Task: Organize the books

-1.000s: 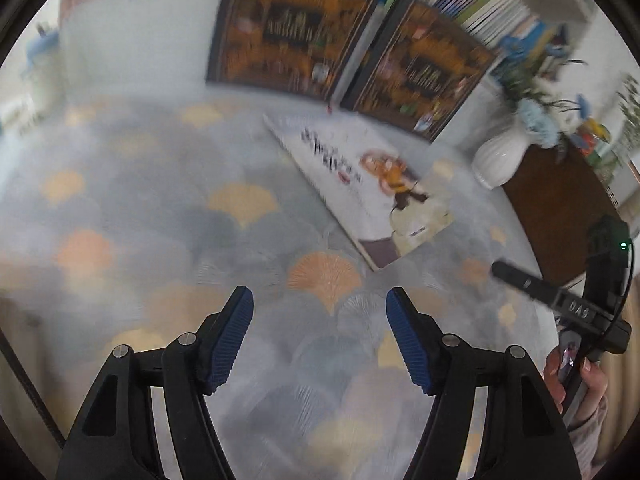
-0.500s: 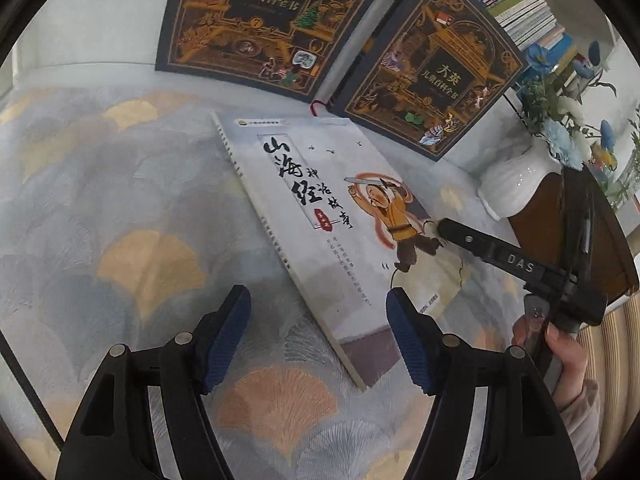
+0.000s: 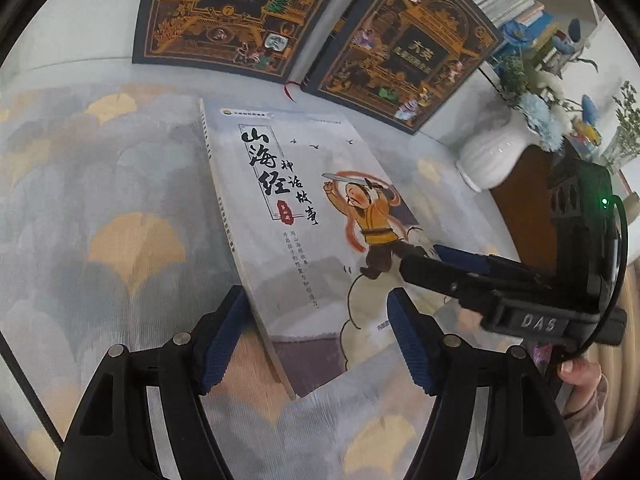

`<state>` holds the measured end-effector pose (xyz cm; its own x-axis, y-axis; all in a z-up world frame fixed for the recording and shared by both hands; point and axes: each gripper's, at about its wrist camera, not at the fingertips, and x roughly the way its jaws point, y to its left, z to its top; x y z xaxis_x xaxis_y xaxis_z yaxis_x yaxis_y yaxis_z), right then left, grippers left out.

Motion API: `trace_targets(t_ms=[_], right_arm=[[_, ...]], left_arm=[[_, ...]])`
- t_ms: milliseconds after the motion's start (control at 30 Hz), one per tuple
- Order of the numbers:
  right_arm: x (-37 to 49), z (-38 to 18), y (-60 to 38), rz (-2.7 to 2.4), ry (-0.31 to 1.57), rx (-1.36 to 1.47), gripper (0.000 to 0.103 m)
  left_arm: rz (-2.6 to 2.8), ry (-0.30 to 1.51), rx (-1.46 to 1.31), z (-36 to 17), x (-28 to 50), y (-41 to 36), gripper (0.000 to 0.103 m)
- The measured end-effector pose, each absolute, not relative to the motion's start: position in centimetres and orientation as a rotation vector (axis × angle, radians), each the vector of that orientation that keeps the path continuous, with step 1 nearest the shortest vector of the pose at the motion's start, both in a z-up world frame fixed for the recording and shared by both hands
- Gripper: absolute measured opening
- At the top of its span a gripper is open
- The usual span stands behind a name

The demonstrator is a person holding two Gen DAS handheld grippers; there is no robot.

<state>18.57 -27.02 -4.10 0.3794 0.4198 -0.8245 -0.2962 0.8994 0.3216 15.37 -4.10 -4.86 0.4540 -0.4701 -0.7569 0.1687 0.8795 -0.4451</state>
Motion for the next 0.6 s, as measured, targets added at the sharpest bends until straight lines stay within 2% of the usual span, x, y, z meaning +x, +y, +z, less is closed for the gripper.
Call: trace_targets(t_ms=[300, 600], right_arm=[[9.4, -3.4, -26.5, 0.496, 1.119, 0.094, 0.068], [-4.0, -4.5, -24.4, 0.615, 1.121, 0.051, 0.067]], left_arm=[[-0.553, 1.144, -0.337, -4.2, 7.3, -5.0, 0.068], [-0.573, 1.15, -0.282, -4.2, -3.3, -2.5, 0.068]])
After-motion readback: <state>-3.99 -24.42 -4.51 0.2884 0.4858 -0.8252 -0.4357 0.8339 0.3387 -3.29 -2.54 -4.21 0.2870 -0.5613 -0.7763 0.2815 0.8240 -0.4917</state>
